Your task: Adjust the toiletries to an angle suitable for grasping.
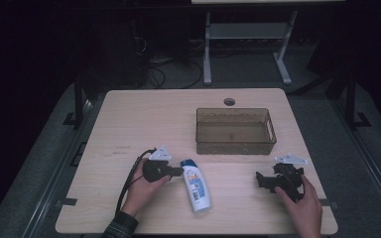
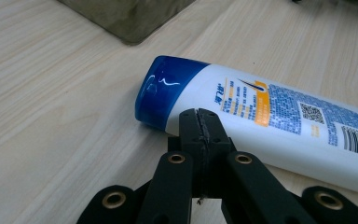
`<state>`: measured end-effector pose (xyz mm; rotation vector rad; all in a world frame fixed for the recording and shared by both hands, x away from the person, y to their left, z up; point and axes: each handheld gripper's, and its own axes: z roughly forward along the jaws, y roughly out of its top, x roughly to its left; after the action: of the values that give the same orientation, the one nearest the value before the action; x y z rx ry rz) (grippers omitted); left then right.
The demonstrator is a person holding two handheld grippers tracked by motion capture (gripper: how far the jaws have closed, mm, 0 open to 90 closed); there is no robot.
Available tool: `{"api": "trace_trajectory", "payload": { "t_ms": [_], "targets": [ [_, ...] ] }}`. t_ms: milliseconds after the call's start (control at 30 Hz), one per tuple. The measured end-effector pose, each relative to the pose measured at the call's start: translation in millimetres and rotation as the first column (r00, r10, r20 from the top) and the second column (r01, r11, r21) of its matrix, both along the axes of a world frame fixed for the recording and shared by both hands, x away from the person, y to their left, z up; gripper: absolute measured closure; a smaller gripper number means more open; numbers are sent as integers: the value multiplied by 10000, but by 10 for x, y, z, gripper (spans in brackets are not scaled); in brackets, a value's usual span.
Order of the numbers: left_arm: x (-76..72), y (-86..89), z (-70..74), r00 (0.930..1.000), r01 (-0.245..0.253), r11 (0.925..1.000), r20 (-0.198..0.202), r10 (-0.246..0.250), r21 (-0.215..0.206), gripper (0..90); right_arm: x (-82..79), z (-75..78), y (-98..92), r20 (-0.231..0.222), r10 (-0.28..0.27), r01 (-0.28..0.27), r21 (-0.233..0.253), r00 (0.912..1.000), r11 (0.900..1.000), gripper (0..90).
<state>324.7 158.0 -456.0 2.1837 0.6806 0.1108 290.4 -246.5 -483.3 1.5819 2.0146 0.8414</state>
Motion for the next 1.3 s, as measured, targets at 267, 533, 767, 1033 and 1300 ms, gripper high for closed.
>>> {"api": "trace_trajectory", "payload": {
  "t_ms": [267,533,767,1033,1300],
  "targets": [
    [45,-128,25,9998,188,9998,54,-188,15,900,0,0,0,-2,1,-1,-3,10000,10000,0],
    [74,-241,21,9994,355,9993,23,-355,-70,900,0,0,0,-2,2,-2,-4,10000,10000,0],
    [8,-247,84,9986,527,9984,27,-526,-199,900,0,0,0,2,2,-2,0,10000,10000,0],
    [-134,-393,236,9928,1194,9917,93,-1191,-483,899,0,0,0,-1,0,0,-4,10000,10000,0],
    [-248,-605,281,9821,1885,9806,81,-1883,-545,895,0,0,0,0,1,-1,1,10000,10000,0]
  ]
}}
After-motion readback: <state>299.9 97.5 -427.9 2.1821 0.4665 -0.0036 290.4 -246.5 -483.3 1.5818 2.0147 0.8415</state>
